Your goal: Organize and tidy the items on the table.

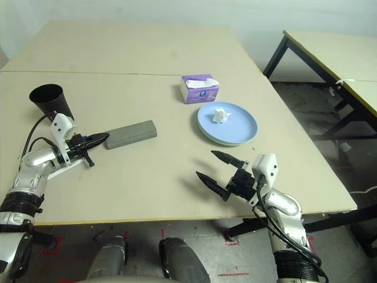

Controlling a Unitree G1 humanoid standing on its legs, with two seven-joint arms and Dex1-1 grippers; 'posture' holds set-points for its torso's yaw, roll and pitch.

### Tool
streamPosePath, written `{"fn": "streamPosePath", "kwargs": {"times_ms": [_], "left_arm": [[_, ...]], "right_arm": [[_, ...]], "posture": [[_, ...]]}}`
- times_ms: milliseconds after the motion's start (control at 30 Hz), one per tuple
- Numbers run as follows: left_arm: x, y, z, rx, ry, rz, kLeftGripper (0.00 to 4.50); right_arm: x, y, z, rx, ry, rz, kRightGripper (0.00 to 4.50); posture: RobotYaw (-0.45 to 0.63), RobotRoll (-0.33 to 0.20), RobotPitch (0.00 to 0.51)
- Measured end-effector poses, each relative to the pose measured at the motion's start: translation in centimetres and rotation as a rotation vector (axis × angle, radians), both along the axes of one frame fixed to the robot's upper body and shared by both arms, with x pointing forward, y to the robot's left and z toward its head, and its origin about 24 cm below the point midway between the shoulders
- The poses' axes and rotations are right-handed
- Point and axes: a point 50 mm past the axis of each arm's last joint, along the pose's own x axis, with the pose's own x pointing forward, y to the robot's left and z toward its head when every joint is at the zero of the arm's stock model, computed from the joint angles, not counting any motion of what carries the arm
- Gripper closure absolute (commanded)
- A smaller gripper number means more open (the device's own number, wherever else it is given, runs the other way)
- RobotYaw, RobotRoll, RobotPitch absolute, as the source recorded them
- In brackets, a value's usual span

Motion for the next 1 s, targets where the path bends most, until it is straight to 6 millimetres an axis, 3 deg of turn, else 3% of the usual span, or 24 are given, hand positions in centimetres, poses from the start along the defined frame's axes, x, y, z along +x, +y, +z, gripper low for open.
{"fn": "streamPosePath", "kwargs": {"times_ms": [233, 433, 600, 767, 1000], "left_arm": [[-0.8, -0.7, -0.2, 0.011, 0.026, -0.065, 4.46], [-1.6, 0.0, -0.5, 0.041, 0.066, -0.072, 4.46], [-2.1, 1.5, 1.9, 0.061, 0.041, -0.072, 4.46], [-3.8, 4.0, 4.4, 0.091, 0.057, -0.072, 4.46], [-6.5, 6.8, 6.6, 0.204, 0.156, -0.062, 2.26]], "right_arm": [[0.0, 0.0, 0.0, 0.000, 0.002, 0.003, 0.00], [0.0, 0.1, -0.1, -0.001, 0.005, 0.011, 0.00], [-0.1, 0.4, -0.2, -0.010, 0.011, 0.051, 0.00], [0.1, 0.4, -0.4, -0.018, 0.016, 0.084, 0.00], [0.7, 0.7, -0.5, -0.028, 0.011, 0.140, 0.00]], "posture": [[-0.08, 0.000, 0.126], [-0.08, 0.000, 0.124], [-0.07, 0.000, 0.120], [-0.05, 0.000, 0.122], [-0.01, 0.000, 0.125]]}}
